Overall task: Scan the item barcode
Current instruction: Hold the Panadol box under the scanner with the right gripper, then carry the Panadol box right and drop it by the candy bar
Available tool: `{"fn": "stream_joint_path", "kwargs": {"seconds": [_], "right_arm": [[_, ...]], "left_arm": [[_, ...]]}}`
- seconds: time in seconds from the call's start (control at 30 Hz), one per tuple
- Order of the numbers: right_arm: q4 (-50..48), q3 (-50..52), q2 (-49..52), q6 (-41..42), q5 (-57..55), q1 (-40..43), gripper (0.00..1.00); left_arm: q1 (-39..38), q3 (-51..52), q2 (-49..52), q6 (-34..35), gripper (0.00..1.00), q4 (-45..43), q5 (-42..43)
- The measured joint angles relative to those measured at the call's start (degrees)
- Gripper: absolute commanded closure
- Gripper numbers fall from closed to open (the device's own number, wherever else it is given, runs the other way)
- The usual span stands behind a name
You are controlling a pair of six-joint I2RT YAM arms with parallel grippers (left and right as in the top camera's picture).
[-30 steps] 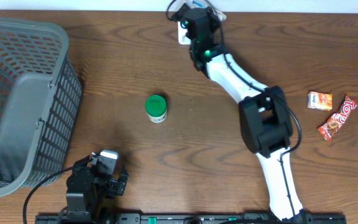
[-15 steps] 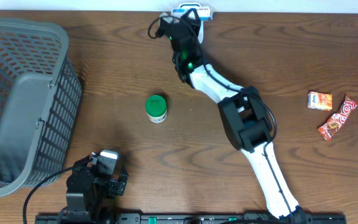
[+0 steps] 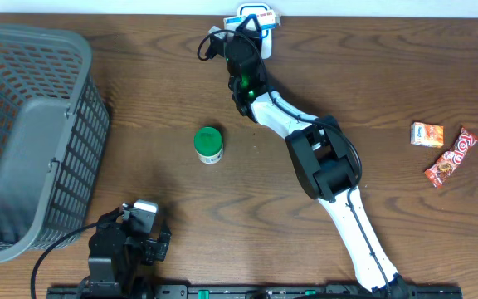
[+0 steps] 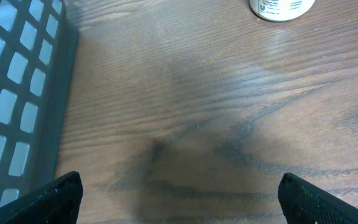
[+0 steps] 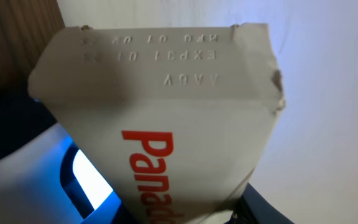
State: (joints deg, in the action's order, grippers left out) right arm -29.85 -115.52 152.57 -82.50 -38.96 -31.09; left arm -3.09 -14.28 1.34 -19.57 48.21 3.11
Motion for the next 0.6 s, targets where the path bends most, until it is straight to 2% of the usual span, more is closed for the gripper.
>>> {"fn": "stream_joint_path", "kwargs": {"seconds": [0.23,0.37,0.47,0.6], "right_arm": [[0.1,0.0,0.0,1.3,0.7,-0.6,0.99],[8.1,0.0,-1.1,4.3,-3.3,-1.1,0.99],[21.1,0.2,-5.4,7.8,-7.6,-1.0,0.99],[43.3,0.2,-14.4,14.8,-13.0,1.9,0.99]], "left_arm": [[0.0,0.0,0.0,0.0,0.02,0.0,0.0],[0.0,0.0,0.0,0.0,0.02,0.0,0.0],[0.0,0.0,0.0,0.0,0.02,0.0,0.0],[0.0,-0.1,0.0,0.0,0.02,0.2,0.0]]}}
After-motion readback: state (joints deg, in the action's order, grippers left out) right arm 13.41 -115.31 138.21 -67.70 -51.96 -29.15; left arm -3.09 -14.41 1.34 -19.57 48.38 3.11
